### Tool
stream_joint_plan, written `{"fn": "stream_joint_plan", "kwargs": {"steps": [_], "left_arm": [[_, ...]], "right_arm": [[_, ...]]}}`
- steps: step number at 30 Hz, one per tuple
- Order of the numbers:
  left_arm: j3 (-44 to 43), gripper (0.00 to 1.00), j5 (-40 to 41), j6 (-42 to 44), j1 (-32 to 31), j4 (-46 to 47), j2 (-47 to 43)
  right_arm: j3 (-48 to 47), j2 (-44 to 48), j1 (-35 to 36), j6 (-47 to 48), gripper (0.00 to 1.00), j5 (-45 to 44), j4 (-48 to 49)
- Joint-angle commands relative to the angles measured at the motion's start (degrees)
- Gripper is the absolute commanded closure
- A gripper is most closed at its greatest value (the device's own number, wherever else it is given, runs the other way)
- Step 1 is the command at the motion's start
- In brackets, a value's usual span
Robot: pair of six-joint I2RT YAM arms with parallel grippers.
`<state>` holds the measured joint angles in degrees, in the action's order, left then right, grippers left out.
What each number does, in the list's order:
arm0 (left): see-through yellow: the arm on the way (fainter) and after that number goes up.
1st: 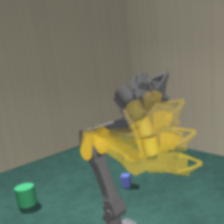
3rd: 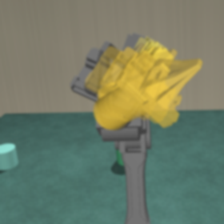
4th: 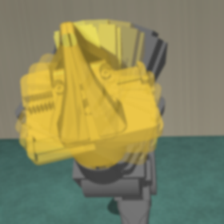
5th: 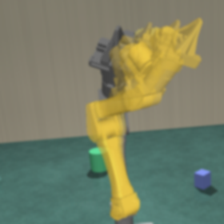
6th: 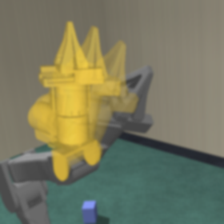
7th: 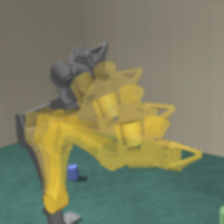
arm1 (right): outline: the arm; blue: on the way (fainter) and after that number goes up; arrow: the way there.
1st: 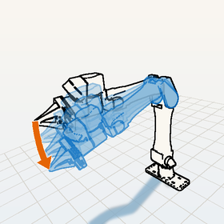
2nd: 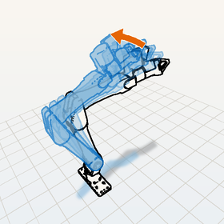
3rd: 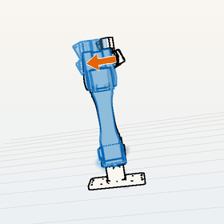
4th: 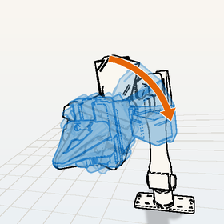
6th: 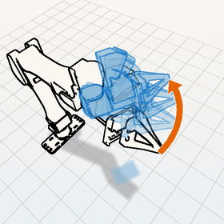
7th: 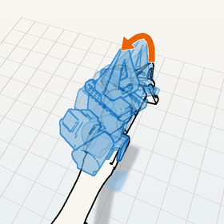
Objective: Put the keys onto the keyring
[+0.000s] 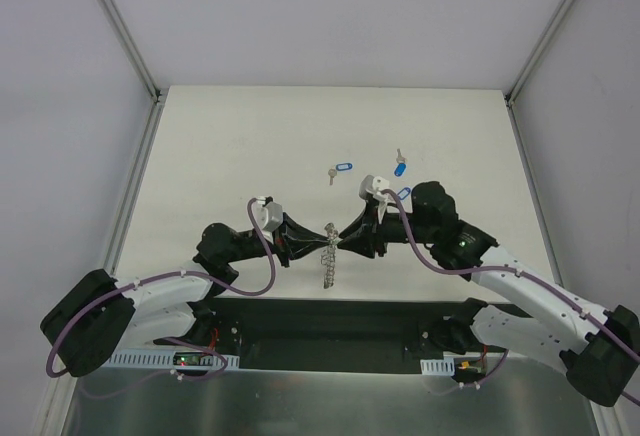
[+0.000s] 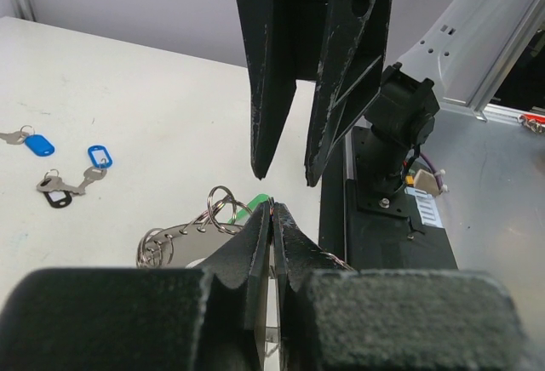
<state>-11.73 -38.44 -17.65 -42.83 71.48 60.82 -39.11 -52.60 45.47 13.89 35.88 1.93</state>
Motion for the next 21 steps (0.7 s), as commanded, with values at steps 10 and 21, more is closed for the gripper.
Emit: {"fn": "stream_joint_plan", "kwargs": {"steps": [10,21], "left_arm": [[-2.4,1.00,-0.5,-1.5,-0.5,19.4,-0.3],[-3.0,1.00,-0.5,-2.3,-0.6,24.8,1.8]], "right_arm": [[-3.4,-6.5,-2.4,0.0,0.74,11.7,5.3],[-4.2,-10.9,-2.7,0.3,0.91,16.6,6.2]]}}
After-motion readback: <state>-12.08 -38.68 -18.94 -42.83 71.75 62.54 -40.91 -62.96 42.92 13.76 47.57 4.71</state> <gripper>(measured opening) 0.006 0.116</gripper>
